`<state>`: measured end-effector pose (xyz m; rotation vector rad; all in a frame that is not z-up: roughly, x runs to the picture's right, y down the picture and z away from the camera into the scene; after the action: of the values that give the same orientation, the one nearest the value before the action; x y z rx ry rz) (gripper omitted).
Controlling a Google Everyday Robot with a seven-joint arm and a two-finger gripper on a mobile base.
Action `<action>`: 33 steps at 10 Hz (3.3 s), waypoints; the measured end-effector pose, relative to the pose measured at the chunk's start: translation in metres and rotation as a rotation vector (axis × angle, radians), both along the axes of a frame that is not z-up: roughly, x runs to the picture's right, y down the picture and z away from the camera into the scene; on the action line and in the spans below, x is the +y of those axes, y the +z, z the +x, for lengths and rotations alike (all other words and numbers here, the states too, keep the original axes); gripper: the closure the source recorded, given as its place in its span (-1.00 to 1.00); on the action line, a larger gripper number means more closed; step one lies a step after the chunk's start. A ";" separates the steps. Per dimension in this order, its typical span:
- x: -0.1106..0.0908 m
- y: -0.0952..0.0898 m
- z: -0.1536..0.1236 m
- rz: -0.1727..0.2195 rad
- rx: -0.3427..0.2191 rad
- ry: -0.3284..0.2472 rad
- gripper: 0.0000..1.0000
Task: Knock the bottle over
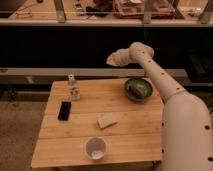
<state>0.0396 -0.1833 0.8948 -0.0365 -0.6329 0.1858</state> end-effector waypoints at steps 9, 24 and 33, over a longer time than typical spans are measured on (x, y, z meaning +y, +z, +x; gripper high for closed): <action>-0.048 -0.055 -0.130 0.205 -0.248 -0.569 0.94; -0.064 0.020 -0.144 0.532 -0.081 -0.861 0.94; -0.038 0.000 -0.101 0.490 -0.081 -0.949 0.94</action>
<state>-0.0612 -0.2215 0.8949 0.1289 -0.6678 -0.8911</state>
